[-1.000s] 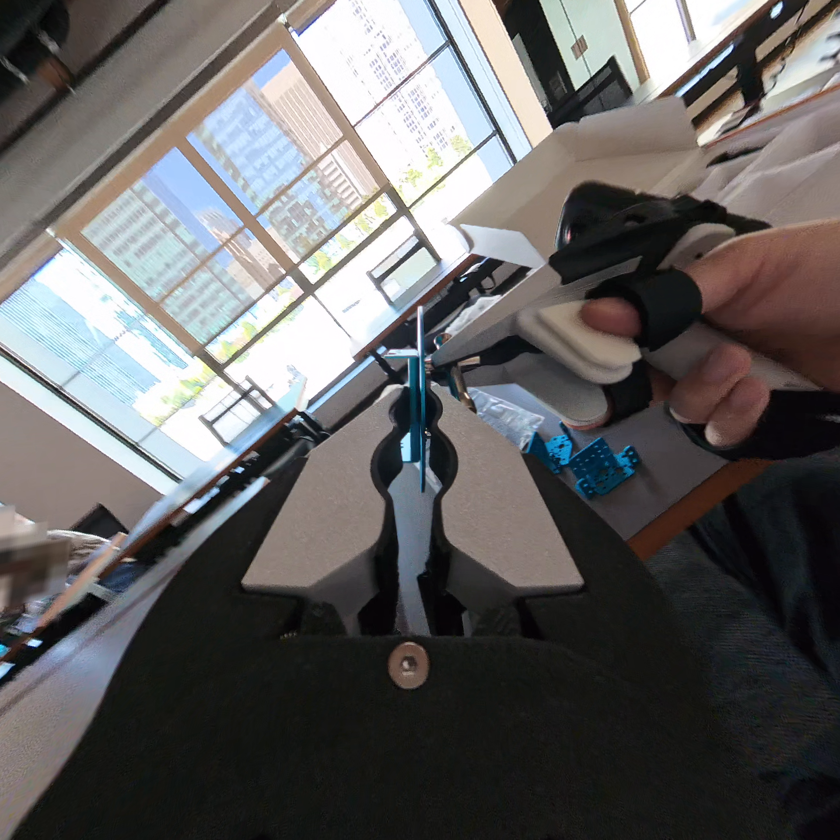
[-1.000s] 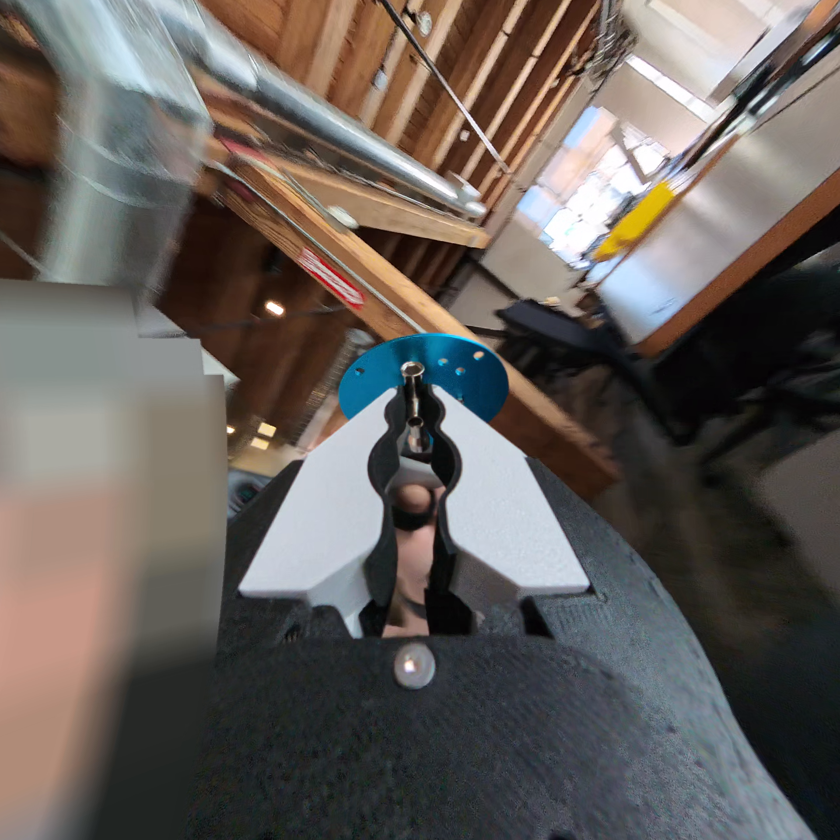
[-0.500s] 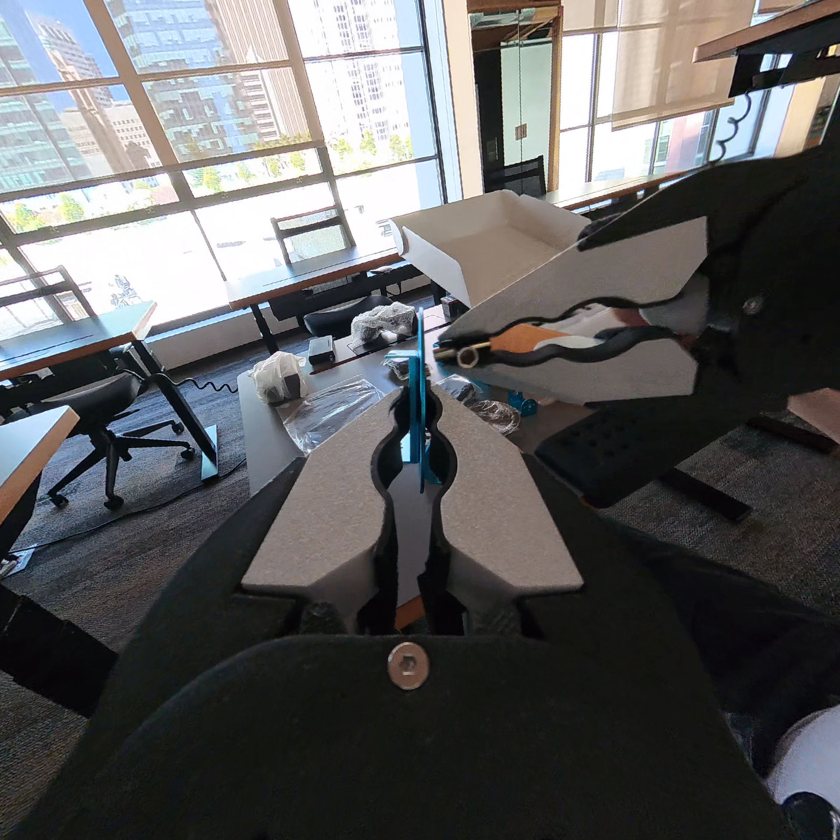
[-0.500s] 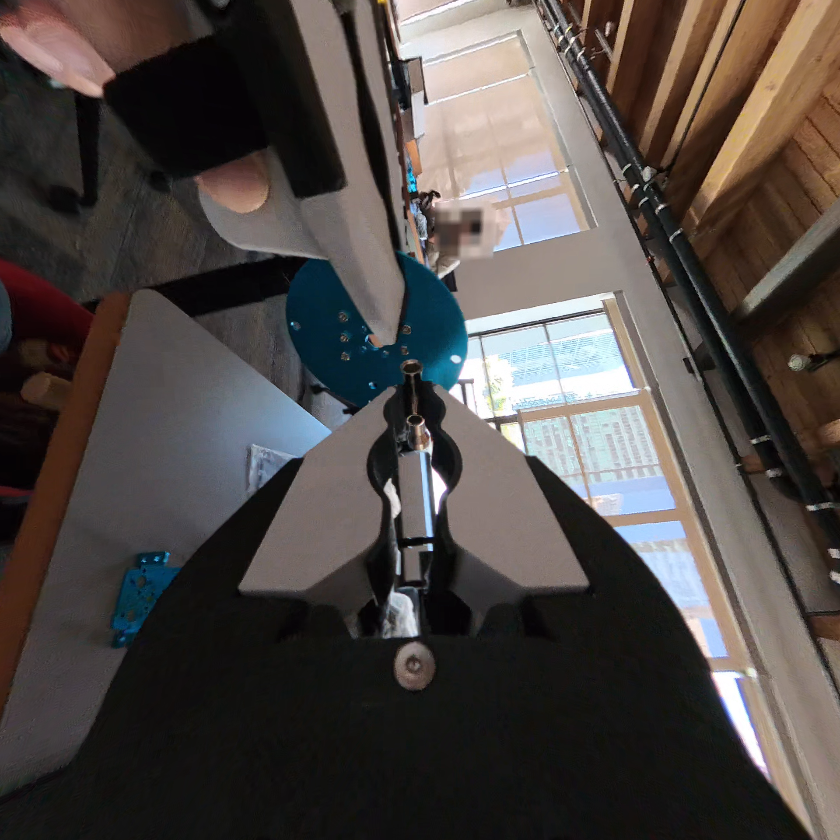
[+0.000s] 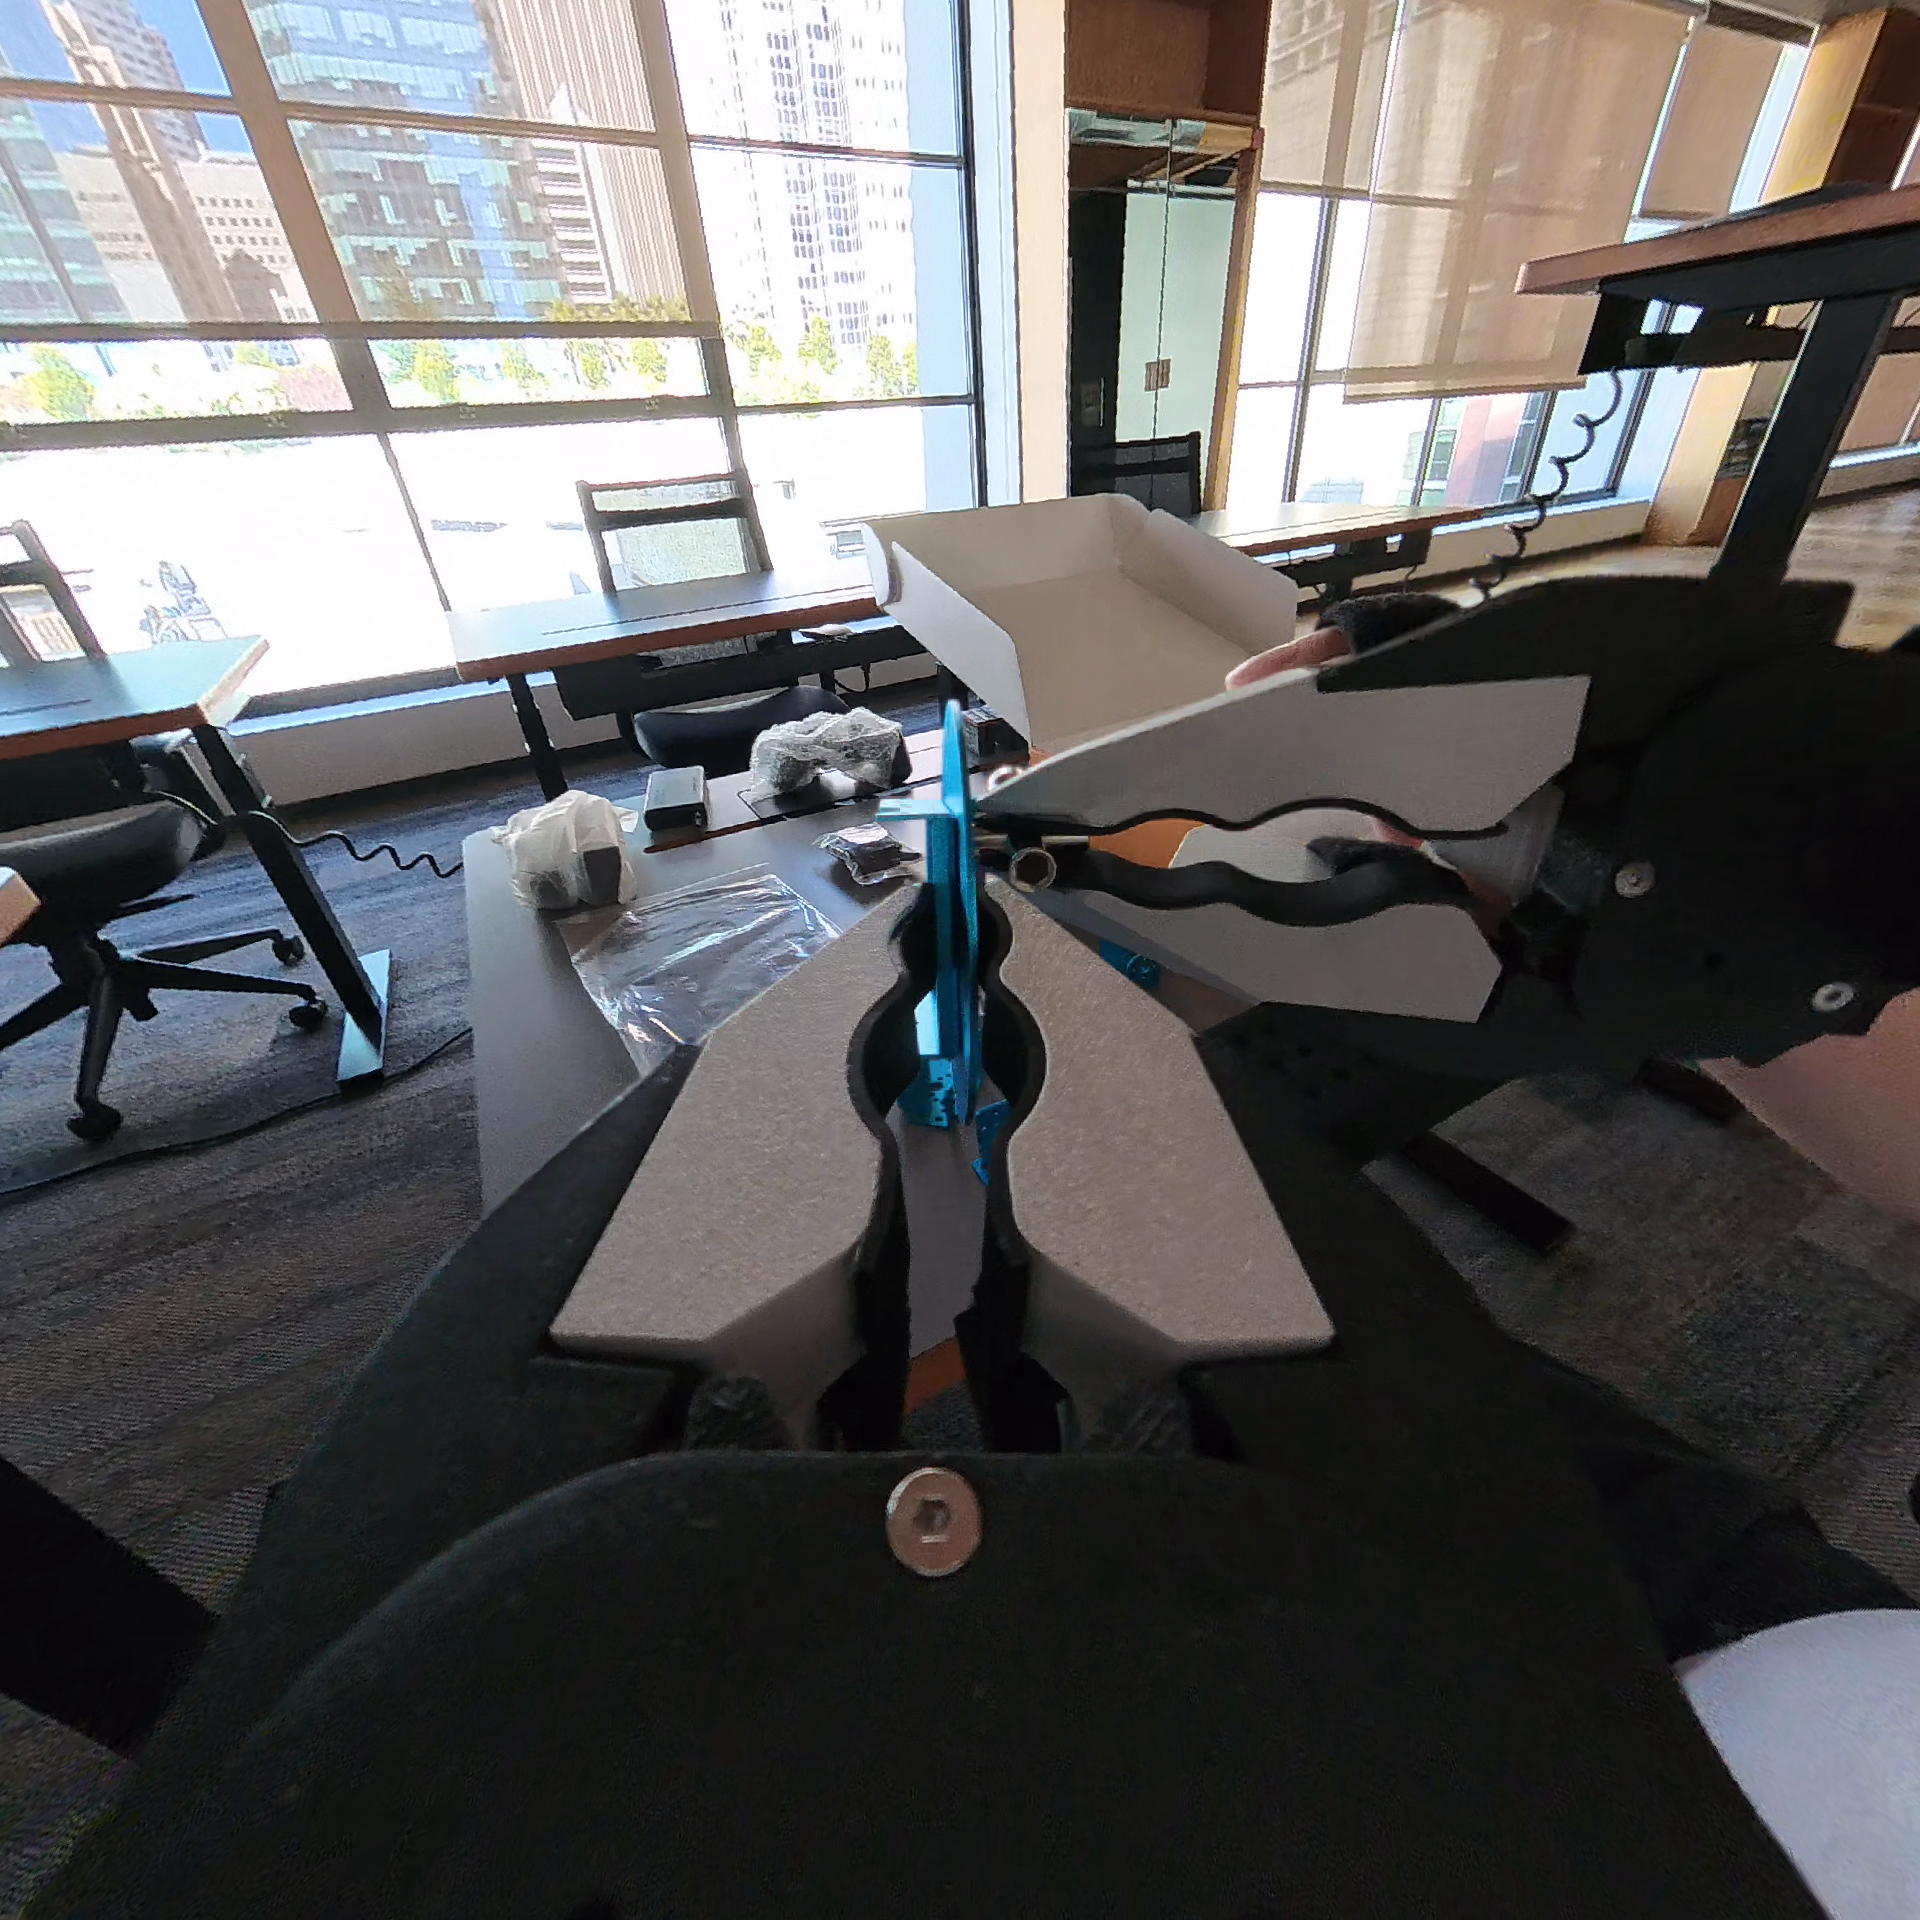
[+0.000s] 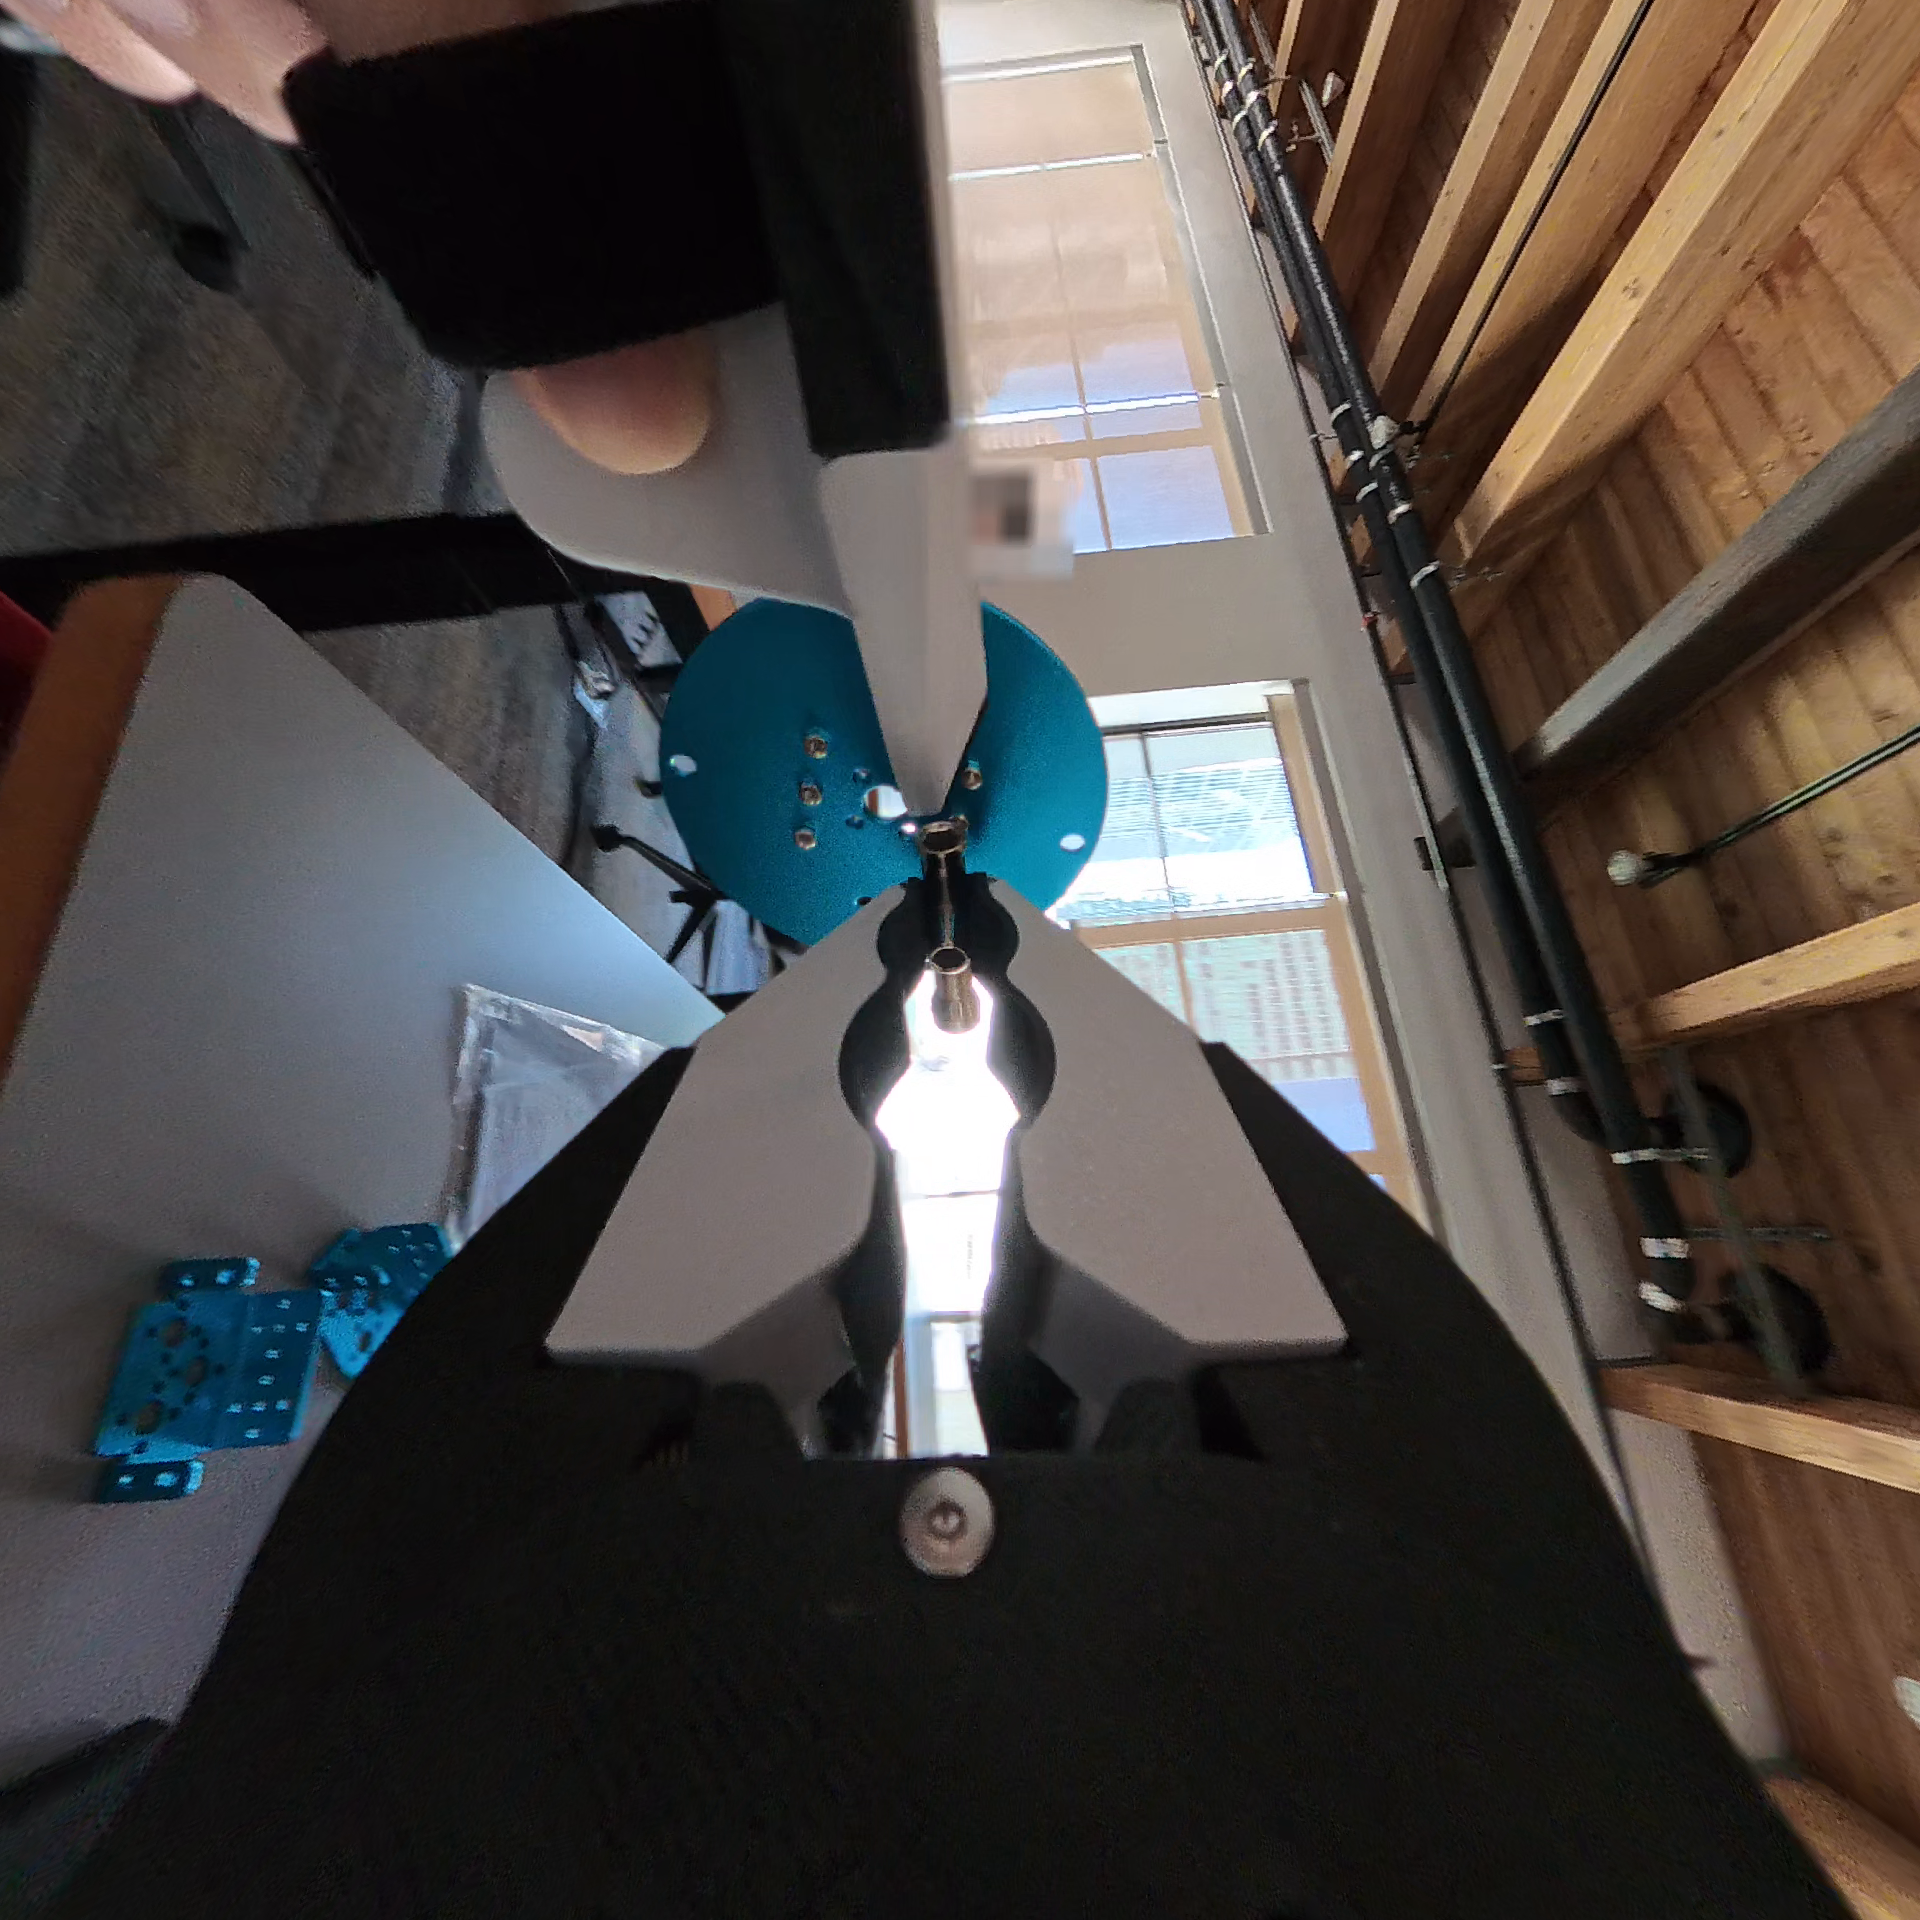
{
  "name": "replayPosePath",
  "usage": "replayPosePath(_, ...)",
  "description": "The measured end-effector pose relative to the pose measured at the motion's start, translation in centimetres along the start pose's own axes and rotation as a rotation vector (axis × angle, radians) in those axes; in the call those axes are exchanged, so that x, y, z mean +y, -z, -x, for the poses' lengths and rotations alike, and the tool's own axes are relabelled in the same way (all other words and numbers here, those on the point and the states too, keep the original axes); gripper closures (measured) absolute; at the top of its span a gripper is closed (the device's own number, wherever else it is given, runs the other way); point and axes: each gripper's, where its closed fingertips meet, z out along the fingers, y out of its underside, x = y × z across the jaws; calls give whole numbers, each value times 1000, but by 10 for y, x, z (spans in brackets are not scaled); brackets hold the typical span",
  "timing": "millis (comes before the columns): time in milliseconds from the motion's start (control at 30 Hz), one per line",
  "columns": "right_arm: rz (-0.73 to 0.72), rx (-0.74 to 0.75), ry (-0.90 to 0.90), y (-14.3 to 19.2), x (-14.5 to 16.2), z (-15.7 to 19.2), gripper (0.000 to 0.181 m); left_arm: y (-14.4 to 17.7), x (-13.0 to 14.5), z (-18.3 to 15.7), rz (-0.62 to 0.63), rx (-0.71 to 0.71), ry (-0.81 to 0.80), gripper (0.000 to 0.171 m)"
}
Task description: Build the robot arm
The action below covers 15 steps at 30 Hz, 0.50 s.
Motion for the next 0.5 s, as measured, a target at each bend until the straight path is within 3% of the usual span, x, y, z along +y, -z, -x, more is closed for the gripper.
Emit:
replayPosePath(167, 28, 20, 167, 0, 5, 8, 174, -2, 8, 0, 49, 16, 27, 168)
replayPosePath(333, -13, -34, -97, 3, 5, 2, 174, -1, 1, -2, 7, 1, -45, 168)
replayPosePath(500, -99, -55, -535, 4, 1, -11, 175, 1, -11, -4, -84, -24, -62, 168)
